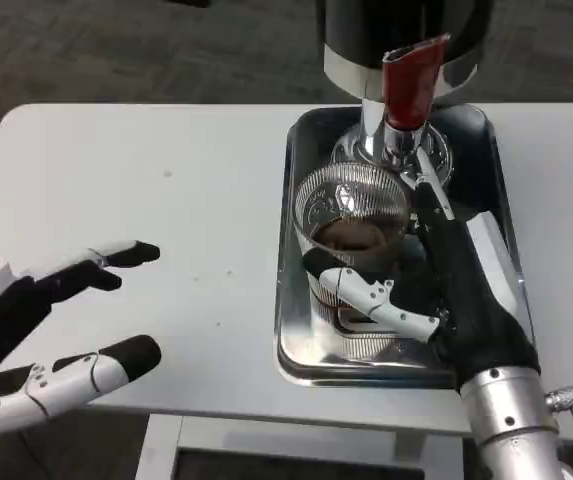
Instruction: Grasp the cup under the faucet to collect the drink, then remove the cup.
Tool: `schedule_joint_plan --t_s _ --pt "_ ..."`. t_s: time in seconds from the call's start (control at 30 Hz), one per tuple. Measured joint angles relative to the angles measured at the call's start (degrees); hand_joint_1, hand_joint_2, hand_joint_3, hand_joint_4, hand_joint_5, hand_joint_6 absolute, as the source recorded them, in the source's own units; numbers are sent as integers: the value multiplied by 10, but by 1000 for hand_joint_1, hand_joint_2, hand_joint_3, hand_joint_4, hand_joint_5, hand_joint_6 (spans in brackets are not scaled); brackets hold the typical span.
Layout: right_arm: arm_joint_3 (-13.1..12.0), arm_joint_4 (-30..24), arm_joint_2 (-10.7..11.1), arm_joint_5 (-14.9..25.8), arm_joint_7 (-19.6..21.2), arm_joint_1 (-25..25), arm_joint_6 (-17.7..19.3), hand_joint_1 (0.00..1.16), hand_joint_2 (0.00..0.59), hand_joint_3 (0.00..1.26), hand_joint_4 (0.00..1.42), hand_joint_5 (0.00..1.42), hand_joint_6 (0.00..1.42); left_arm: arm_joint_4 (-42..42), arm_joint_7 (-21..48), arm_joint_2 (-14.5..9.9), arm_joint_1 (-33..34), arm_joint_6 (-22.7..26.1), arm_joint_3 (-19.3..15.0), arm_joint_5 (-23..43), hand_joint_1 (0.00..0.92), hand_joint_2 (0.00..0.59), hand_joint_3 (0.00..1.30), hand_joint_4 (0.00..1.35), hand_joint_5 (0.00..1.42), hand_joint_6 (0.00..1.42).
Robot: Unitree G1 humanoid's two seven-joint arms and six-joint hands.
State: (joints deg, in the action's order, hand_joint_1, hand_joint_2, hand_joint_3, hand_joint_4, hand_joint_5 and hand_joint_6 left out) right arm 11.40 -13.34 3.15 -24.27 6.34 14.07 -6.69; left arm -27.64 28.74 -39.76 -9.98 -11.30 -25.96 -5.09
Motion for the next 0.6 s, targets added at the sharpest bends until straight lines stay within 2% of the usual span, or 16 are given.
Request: schedule_joint_plan --t_s 0.3,0.6 --pt "5 0 0 -22 8 -3 0 759 210 93 220 415 512 4 0 -1 0 0 -2 1 0 108 203 161 224 207" --pt "14 -1 -1 -54 20 -8 0 768 219 174 308 500 611 11 0 -1 1 -2 -4 4 0 108 203 161 224 207"
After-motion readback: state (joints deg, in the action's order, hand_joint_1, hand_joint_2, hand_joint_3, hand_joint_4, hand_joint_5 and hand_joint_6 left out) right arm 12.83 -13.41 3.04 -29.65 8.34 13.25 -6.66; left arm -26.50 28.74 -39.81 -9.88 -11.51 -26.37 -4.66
